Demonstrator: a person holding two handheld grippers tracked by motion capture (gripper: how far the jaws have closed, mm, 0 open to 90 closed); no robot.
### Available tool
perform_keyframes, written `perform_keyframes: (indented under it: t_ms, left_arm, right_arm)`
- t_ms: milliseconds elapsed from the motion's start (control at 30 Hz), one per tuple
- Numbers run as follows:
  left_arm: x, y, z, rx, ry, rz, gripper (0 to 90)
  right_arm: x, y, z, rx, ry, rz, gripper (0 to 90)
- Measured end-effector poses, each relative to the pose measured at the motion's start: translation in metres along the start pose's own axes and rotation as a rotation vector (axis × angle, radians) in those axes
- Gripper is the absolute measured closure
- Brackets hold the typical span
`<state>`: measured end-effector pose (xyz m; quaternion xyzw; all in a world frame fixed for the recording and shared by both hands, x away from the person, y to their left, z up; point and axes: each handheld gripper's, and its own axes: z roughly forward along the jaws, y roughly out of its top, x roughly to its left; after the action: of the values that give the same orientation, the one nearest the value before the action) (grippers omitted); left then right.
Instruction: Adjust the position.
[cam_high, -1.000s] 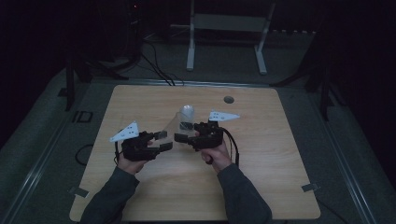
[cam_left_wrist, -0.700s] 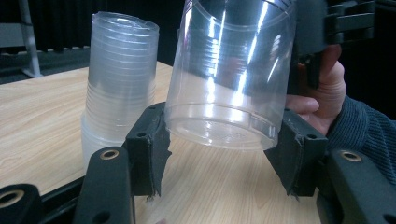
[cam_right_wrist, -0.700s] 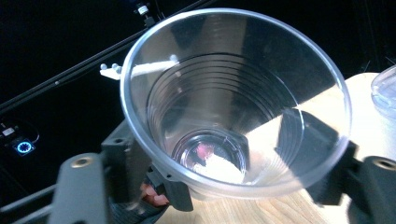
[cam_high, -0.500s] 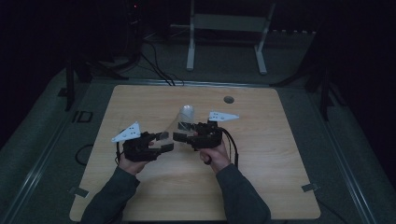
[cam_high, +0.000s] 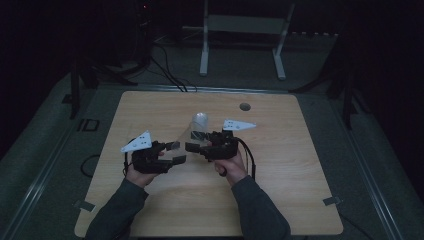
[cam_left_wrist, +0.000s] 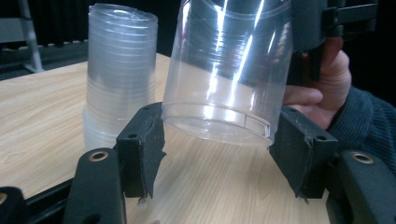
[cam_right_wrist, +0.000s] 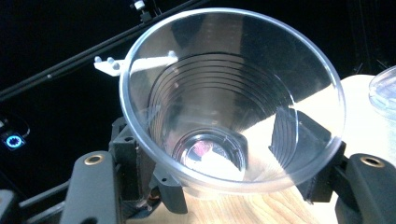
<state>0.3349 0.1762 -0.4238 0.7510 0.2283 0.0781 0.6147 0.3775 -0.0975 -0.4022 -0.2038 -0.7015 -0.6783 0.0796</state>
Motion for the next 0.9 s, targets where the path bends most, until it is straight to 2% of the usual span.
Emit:
perform_keyframes:
  t_ms: [433,900]
  left_arm:
    - [-0.004,0.004,0.000,0.070,0.071,0.049,25.9]
    - [-0.012,0.009,0.003,0.143,0.155,0.125,25.9]
  right_arm:
    - [0.003,0.002,-0.001,0.065,-0.047,-0.058,33.5]
    - [0.006,0.003,0.001,0.152,-0.115,-0.116,33.5]
